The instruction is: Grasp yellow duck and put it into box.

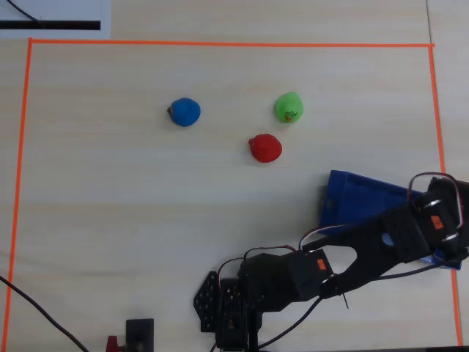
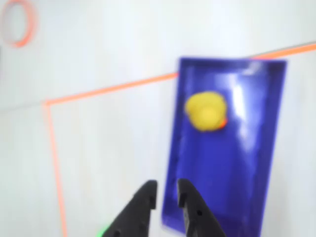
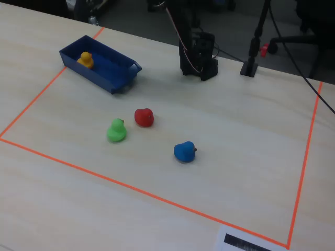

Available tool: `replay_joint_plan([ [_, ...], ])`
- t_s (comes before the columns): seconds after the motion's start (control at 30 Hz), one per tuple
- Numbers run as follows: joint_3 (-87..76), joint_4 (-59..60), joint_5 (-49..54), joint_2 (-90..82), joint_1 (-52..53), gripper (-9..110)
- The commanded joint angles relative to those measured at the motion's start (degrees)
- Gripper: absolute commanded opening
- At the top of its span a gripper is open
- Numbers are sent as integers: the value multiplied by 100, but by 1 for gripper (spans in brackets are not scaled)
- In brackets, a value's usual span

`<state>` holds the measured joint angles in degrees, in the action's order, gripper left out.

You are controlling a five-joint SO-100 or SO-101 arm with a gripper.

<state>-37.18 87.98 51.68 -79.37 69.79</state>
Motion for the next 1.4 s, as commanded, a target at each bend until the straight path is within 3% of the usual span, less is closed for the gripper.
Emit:
replay_joint_plan([
  [0.0, -1934, -299, 53, -2382, -817, 0],
  [0.2, -4280, 202, 369, -4614, -3103, 0],
  [0.33, -6513, 211, 1107, -6152, -4746, 0],
  [0.43, -8367, 9, 1907, -7409, -5405, 0],
  [0.57, -10468, 44, 3111, -8877, -5801, 0],
  [0.77, -12226, 35, 3964, -10213, -6407, 0],
  [1.13, -13377, -721, 3885, -10934, -7146, 0],
  [1.37, -14089, -1046, 3911, -11030, -7093, 0],
])
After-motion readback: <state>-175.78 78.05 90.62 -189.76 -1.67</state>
